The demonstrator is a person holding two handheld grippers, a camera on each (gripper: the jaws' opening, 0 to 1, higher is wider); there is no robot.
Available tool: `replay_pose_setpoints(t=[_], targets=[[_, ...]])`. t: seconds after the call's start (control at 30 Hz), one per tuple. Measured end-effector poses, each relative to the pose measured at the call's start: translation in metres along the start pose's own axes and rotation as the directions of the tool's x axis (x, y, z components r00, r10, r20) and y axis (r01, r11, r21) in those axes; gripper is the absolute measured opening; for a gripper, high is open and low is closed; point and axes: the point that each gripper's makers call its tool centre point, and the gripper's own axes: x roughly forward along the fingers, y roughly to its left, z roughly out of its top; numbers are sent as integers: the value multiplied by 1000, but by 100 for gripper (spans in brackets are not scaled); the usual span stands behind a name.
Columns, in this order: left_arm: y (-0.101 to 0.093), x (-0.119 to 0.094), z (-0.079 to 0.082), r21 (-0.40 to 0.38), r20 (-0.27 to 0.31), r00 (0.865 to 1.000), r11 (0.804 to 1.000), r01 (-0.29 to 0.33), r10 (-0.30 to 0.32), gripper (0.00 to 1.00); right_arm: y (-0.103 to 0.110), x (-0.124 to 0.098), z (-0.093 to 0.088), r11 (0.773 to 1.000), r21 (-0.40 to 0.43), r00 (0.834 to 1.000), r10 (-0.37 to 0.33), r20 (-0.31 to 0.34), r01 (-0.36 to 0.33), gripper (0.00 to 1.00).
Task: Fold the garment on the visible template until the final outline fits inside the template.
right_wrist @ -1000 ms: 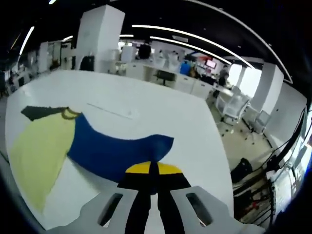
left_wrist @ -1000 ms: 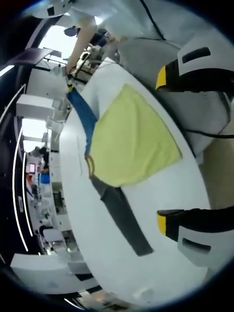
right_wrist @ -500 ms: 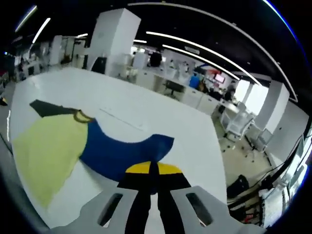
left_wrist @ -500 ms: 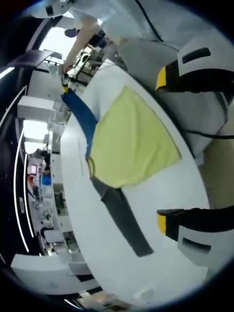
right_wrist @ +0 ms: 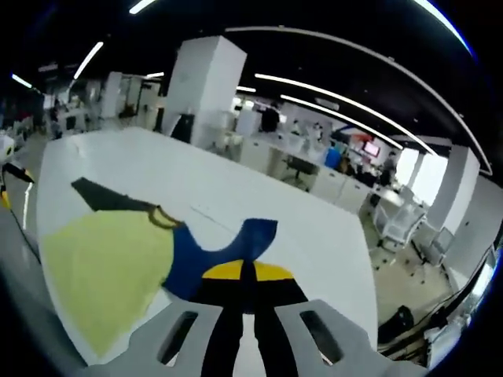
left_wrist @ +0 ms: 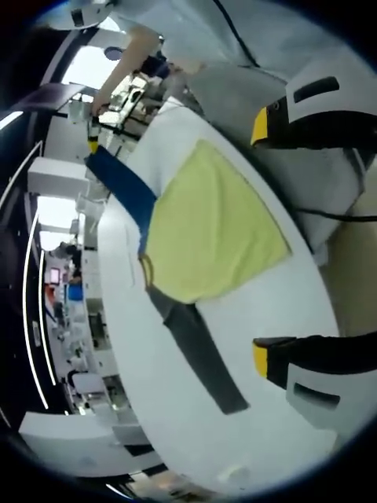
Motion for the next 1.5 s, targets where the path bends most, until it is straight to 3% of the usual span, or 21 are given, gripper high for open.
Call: replay_pose_setpoints(t=[0.57,0.83,1.17,1.5], targets=[[5,-3,-11,-33,1,1000,999,-8,8,96,46,27,61,994,-64,991,98,91,-92,3],[8,-7,-15,-44,4,1000,999,-14,14,96,60,40,77,989,-79,985,133,106,-125,3],[11,-7,-20,-61,0,1000,998,-12,12,96,95,47,99,981,-102,978,176,115,-165,3],[13,-6,-21,-65,-3,1000,998,-2,2,95,97,77,117,971,-124,969,217,116,-202,3]])
